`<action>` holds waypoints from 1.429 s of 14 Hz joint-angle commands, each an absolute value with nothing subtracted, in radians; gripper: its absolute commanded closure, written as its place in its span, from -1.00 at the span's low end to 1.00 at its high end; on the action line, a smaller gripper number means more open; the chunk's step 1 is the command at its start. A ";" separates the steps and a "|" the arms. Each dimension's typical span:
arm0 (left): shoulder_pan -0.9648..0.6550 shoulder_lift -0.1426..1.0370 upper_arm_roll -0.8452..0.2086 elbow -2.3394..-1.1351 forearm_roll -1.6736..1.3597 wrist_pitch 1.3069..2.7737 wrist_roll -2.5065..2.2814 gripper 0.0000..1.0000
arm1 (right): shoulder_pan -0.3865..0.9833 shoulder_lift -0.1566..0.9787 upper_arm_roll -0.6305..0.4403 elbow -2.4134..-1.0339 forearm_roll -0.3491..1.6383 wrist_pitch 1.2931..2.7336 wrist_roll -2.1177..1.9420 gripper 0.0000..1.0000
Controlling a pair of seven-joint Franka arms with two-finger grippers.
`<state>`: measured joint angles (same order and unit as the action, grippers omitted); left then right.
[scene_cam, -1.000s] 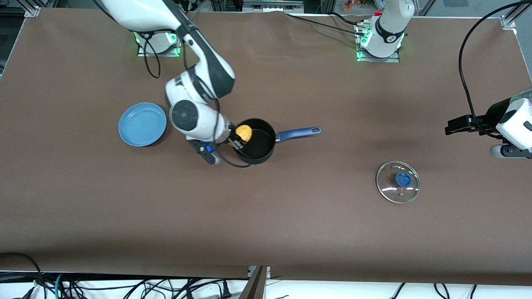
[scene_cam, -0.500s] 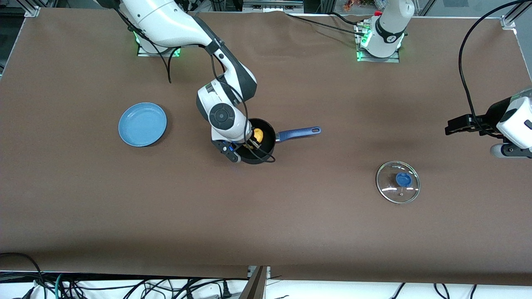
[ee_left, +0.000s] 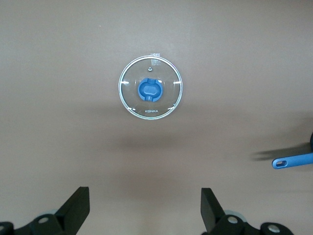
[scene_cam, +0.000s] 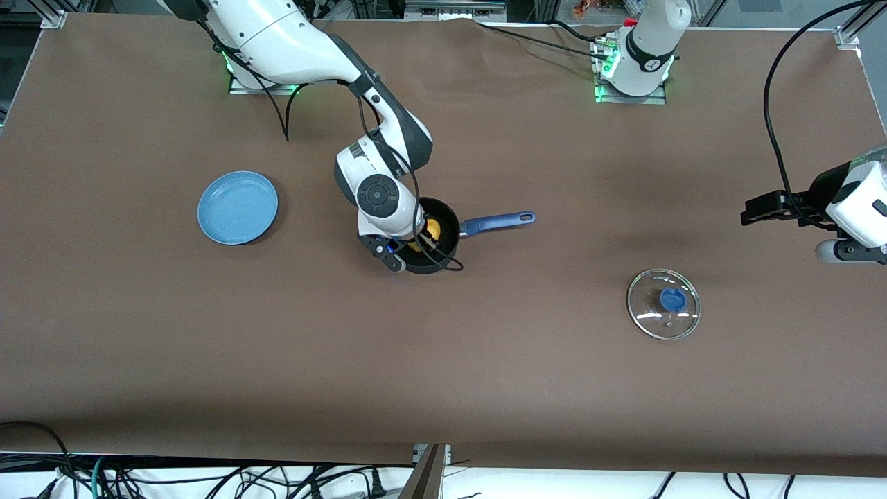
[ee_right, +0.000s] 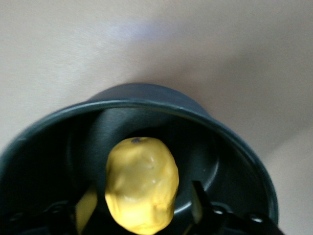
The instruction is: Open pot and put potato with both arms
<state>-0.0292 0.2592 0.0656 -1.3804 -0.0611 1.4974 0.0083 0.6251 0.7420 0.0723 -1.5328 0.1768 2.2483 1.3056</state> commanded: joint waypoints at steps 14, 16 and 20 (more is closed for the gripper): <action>-0.031 0.275 0.064 -1.345 -0.043 1.483 0.003 -1.00 | 0.496 0.221 -0.350 -1.525 0.147 1.608 0.222 -1.00; -0.032 0.276 0.064 -1.345 -0.043 1.483 0.003 -1.00 | 0.413 0.187 -0.333 -1.551 0.140 1.594 0.094 -1.00; -0.023 0.282 0.066 -1.345 -0.043 1.483 0.008 -1.00 | 0.156 0.057 -0.076 -1.649 -0.036 1.611 0.038 -1.00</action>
<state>-0.0270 0.2617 0.0664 -1.3779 -0.0611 1.4974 0.0083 0.2595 0.1609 -0.2152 -1.5502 0.0351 1.5910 0.0404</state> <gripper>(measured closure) 0.000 0.000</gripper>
